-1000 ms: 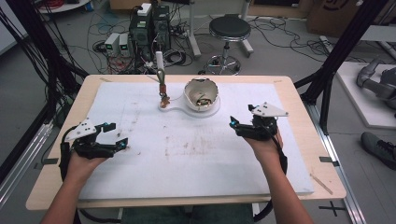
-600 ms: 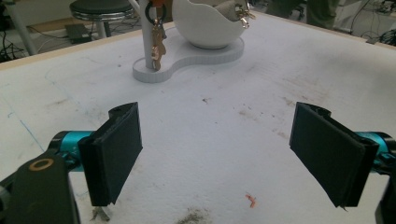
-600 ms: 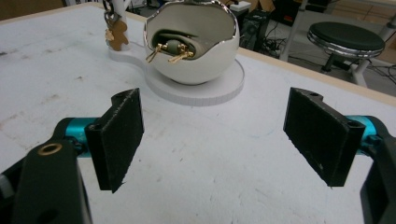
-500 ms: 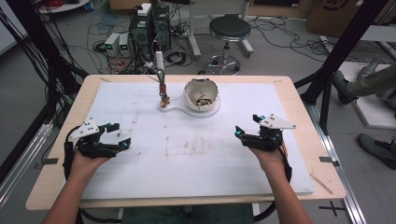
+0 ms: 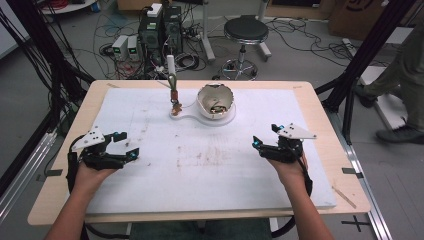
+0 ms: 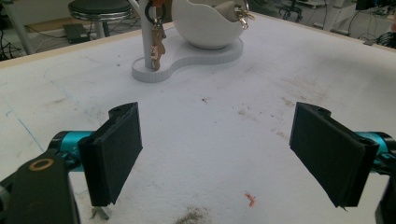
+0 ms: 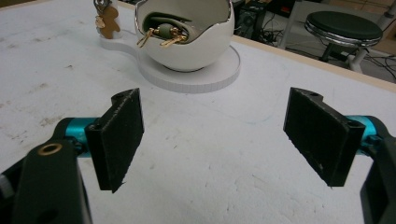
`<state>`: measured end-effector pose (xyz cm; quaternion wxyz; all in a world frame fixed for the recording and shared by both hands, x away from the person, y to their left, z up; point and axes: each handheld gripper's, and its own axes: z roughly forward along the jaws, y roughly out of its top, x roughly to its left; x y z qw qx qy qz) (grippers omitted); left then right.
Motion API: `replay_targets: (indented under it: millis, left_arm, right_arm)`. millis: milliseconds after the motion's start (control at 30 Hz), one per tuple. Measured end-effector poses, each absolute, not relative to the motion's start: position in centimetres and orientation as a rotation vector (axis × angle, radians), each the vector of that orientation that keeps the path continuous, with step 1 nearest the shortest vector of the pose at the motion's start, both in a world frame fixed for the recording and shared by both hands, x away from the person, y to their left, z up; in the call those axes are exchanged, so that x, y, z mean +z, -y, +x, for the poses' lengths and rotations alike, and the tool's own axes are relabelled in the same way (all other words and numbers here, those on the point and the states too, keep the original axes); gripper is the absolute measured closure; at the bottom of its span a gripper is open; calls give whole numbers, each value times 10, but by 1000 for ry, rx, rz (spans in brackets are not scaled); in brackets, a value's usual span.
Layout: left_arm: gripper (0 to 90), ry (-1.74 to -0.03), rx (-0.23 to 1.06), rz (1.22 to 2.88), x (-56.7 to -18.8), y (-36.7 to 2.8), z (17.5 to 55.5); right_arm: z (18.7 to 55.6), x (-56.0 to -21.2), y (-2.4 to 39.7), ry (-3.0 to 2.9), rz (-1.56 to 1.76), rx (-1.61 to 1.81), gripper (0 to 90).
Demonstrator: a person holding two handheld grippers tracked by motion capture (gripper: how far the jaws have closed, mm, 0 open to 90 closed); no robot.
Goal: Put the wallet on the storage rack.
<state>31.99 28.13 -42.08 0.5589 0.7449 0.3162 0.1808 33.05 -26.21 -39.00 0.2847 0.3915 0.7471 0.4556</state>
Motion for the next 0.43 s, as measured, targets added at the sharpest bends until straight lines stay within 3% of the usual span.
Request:
replay_targets:
  millis: [433]
  left_arm:
    - [169,-744,423,1762,-421,-280,321]
  right_arm:
    - [330,-391,263,-1999,1044,1219,207]
